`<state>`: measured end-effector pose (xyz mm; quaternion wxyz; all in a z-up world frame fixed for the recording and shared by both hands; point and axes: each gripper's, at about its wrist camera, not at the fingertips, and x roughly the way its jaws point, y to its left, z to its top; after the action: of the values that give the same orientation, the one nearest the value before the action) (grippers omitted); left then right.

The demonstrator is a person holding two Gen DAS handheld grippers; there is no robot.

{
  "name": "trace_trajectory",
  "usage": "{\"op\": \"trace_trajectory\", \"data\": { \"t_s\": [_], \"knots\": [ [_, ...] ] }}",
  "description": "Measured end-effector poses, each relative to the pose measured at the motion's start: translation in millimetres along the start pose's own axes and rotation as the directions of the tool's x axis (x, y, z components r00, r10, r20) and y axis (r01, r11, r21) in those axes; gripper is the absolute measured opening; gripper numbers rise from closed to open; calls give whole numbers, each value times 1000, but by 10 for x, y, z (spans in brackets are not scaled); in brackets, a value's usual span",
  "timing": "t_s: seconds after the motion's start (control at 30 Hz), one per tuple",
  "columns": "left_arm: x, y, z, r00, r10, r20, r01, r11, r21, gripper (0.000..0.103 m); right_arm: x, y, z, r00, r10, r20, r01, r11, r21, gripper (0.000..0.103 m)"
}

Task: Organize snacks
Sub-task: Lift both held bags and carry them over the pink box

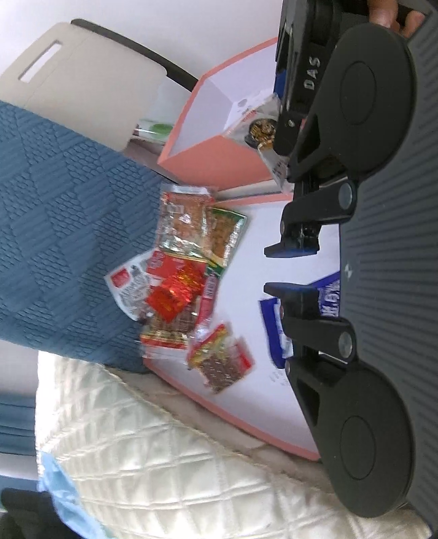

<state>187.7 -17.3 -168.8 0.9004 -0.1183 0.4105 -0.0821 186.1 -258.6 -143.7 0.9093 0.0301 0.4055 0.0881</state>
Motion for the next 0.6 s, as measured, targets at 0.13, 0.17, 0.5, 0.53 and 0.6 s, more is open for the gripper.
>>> {"op": "trace_trajectory", "data": {
  "t_s": [0.13,0.17,0.5,0.53,0.6],
  "knots": [
    [85,153,-90,1000,7,-20,-8,999,-40,20,30,13,-67,1000,5,-17,-5,1000,-4,54],
    [126,211,-99,1000,10,-30,-11,999,-53,26,43,17,-79,1000,6,-22,-6,1000,-6,54],
    [593,652,-170,992,-31,-122,6,980,-198,69,87,16,-80,1000,0,-29,0,1000,-9,54],
    [636,658,-182,992,-18,-128,-8,980,-198,70,91,9,-78,1000,-1,-29,1,1000,-7,54],
    [728,665,-209,989,-5,-145,-23,981,-195,70,97,-1,-81,999,-1,-32,0,1000,-4,54]
  ]
}}
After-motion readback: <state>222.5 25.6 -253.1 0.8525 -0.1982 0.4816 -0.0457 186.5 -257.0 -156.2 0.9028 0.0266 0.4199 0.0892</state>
